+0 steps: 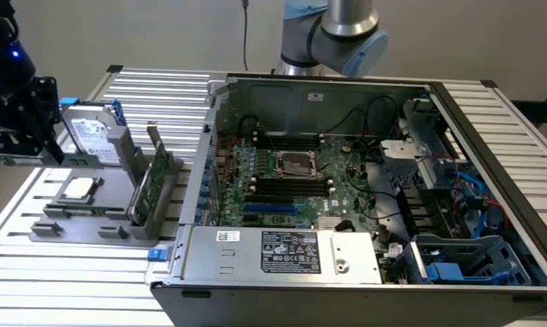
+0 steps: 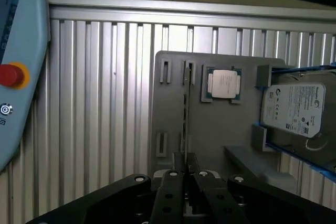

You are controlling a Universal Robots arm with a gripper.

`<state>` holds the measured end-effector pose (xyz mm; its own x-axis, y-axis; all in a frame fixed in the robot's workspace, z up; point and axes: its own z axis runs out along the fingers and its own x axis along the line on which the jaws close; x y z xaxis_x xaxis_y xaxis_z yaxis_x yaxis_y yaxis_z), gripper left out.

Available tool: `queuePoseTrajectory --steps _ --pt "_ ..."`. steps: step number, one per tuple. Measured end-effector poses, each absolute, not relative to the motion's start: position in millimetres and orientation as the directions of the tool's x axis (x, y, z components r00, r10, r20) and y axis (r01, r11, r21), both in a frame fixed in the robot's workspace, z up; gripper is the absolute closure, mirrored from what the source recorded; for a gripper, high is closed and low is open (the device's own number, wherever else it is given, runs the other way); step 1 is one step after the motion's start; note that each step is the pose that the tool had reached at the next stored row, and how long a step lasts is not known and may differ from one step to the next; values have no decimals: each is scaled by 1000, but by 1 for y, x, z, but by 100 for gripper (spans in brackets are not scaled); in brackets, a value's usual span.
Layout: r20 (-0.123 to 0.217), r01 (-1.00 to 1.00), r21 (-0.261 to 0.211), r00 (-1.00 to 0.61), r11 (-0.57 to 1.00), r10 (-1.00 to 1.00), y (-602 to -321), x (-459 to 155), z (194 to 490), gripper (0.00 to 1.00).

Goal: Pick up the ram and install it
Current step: 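Pick up the ram and move it above insertion slot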

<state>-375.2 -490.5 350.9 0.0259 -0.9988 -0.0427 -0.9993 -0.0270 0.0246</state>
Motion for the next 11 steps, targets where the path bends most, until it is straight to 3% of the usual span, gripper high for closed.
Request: queuePoseTrajectory --steps 11 --pt "-59 -998 37 42 -44 -997 -490 -345 367 86"
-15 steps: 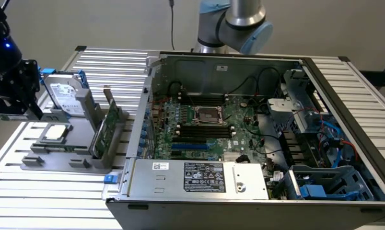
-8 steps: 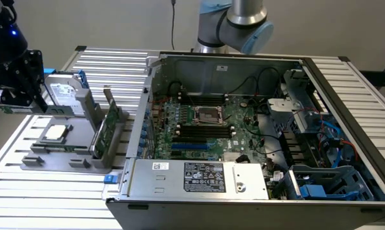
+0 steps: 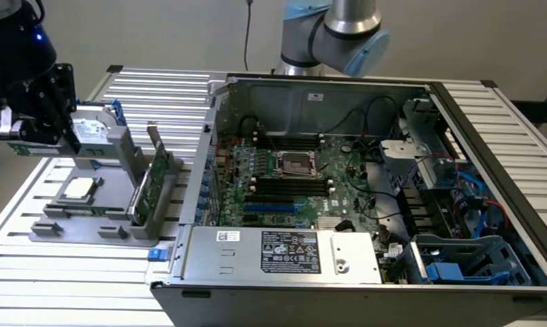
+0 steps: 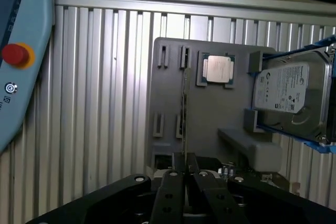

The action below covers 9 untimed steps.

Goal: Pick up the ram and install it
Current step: 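Pick up the ram and move it above insertion slot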

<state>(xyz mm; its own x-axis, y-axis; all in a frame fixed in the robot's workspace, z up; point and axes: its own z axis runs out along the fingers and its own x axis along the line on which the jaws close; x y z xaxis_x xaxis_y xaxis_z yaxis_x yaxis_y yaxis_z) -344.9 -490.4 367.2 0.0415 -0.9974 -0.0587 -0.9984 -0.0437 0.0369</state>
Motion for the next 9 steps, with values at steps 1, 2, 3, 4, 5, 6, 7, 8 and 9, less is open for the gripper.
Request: queuePoseTrajectory --steps 1,2,3,4,5,6,7,8,9 --pt "-60 -998 38 43 -45 -997 -490 -342 368 86" --pt "-62 -998 39 44 -47 -997 -490 -339 369 86" --pt "-64 -998 40 45 -48 -997 -490 -336 370 86" --pt "-65 -998 40 47 -49 -997 -490 -333 371 86" --pt "-67 -998 41 48 -51 -997 -490 -330 372 86" --pt "-69 -998 42 49 -52 -996 -490 -327 373 86" --pt "-71 -998 43 50 -53 -996 -490 -324 374 86" --pt "-73 -998 44 51 -55 -996 -490 -321 375 86" --pt "-74 -997 45 52 -56 -996 -490 -318 376 86"
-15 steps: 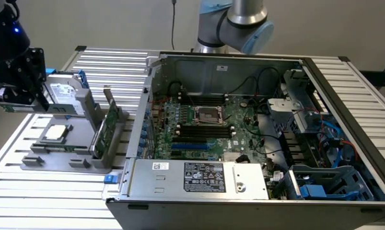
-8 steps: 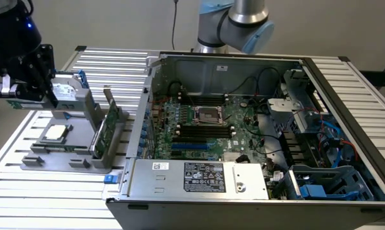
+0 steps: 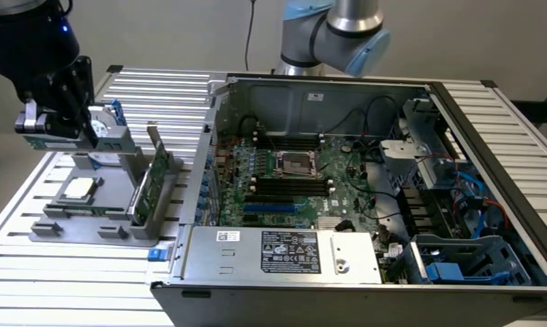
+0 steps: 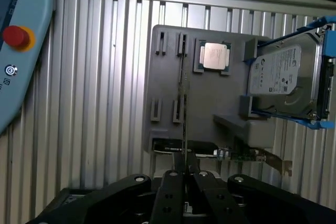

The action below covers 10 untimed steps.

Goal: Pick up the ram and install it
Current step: 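Pick up the ram and move it above insertion slot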

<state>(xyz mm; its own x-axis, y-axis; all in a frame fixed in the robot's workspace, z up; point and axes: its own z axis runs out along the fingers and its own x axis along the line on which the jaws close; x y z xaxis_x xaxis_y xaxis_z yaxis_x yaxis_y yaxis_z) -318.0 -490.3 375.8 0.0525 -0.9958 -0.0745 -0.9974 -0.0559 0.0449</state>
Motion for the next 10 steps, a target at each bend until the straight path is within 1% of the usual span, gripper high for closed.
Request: queuePoseTrajectory --steps 10 --pt "-95 -996 53 62 -67 -994 -490 -287 386 86"
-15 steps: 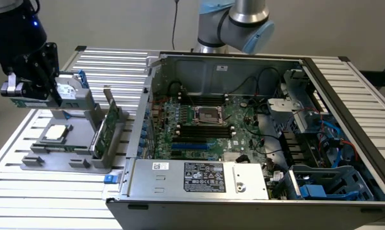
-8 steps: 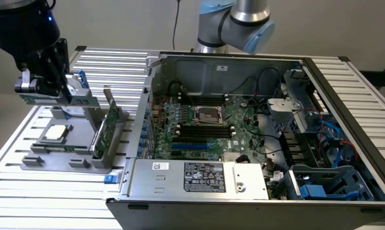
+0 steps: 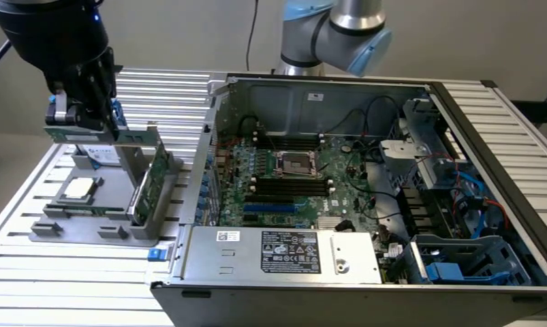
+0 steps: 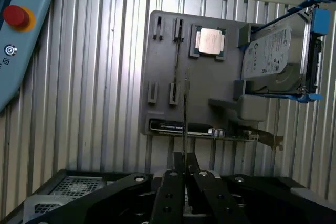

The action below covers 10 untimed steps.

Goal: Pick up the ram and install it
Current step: 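Pick up the ram and move it above insertion slot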

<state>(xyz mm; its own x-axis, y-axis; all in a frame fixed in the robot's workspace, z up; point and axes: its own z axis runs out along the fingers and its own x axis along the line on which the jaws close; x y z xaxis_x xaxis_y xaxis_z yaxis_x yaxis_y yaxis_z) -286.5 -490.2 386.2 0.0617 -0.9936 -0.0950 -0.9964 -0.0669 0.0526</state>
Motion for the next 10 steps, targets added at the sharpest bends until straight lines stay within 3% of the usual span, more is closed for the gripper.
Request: queuePoseTrajectory --steps 10 --pt "-120 -996 57 67 -74 -990 -490 -251 394 86"
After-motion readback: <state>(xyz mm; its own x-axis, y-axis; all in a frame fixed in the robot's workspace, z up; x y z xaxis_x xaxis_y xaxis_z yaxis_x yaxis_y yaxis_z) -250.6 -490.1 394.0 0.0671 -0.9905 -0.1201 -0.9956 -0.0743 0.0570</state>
